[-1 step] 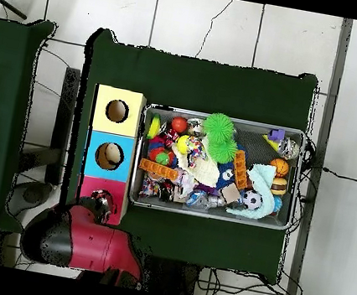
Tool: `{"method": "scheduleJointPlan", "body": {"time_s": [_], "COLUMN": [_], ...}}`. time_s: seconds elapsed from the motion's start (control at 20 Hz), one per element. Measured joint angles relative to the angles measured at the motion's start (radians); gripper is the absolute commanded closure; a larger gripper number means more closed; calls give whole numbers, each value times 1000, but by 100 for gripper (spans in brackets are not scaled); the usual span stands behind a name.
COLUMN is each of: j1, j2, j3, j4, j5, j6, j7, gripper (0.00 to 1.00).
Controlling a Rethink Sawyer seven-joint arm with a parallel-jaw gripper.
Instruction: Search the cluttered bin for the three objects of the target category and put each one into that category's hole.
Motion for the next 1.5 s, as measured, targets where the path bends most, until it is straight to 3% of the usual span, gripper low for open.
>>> {"method": "scheduleJointPlan", "body": {"time_s": [0.85,1.3,1.5], "j1": [-110,-154,-215], "j2": [34,10,-43], "j3": [62,93,110], "j4": [56,60,58], "j5": [0,0,0], "j6": [-207,-171,-13], "j7": [0,0,0], "gripper": [100,100,100]}}
